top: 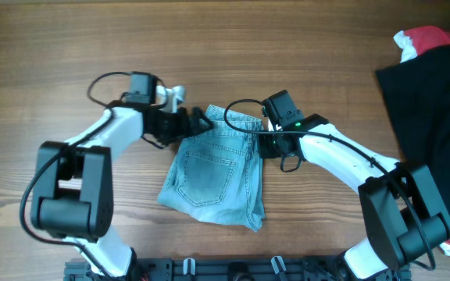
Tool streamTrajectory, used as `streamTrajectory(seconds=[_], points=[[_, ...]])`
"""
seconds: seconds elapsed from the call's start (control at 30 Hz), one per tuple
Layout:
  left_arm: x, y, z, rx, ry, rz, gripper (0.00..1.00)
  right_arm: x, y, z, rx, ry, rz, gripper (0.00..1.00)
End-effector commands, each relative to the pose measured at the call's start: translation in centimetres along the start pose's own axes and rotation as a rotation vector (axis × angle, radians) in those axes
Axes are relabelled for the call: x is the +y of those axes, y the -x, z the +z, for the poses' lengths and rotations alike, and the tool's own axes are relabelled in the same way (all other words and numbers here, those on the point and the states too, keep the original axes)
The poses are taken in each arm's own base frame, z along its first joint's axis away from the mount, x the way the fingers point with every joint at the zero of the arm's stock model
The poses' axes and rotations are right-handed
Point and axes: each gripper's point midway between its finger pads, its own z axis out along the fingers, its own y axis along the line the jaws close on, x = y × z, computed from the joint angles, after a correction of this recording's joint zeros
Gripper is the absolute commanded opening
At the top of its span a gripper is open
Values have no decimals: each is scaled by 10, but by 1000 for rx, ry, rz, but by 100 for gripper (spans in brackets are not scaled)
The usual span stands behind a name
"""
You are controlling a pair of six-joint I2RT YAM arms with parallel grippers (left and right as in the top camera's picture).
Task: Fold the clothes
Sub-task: 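Drag the folded shorts to the left table edge with the left gripper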
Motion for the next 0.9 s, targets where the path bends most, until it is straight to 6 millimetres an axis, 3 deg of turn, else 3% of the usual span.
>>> streamTrajectory(seconds=[0.0,0.03,0.1,0.13,0.23,0.3,0.33,0.4,0.43,0.5,0.6,0.67,0.7,0.77,0.87], points=[[-12,-39,42,150,-19,56,86,-1,5,0,-10,-17,-12,37],[-19,-40,48,148,-27,106,66,-1,5,0,-9,-17,-12,38],[-25,-35,50,126,-39,139,16,-2,4,0,-5,-19,-14,38],[-25,-33,49,120,-40,138,4,-2,3,0,-3,-20,-14,38],[-6,-21,29,66,60,96,4,-3,3,0,-2,-25,-14,38],[31,-1,-10,-46,274,-4,4,-2,4,0,-7,-23,-14,38],[47,12,-41,-138,353,-77,4,-2,4,0,-6,-24,-14,38],[59,38,-101,-312,374,-137,4,-3,3,0,-1,-25,-14,38],[76,50,-143,-434,430,-179,4,-3,2,0,0,-25,-13,38],[108,59,-198,-585,535,-254,4,-3,2,0,0,-25,-11,38],[142,73,-245,-737,572,-305,4,-3,2,0,2,-26,-12,38],[156,80,-265,-797,610,-296,4,-4,0,0,9,-28,-11,38],[164,80,-276,-829,644,-310,7,-4,-1,0,14,-30,-11,38],[172,83,-294,-896,634,-368,100,-5,-3,0,20,-32,-11,38],[166,81,-292,-868,609,-383,100,-4,-3,0,20,-32,-11,38]])
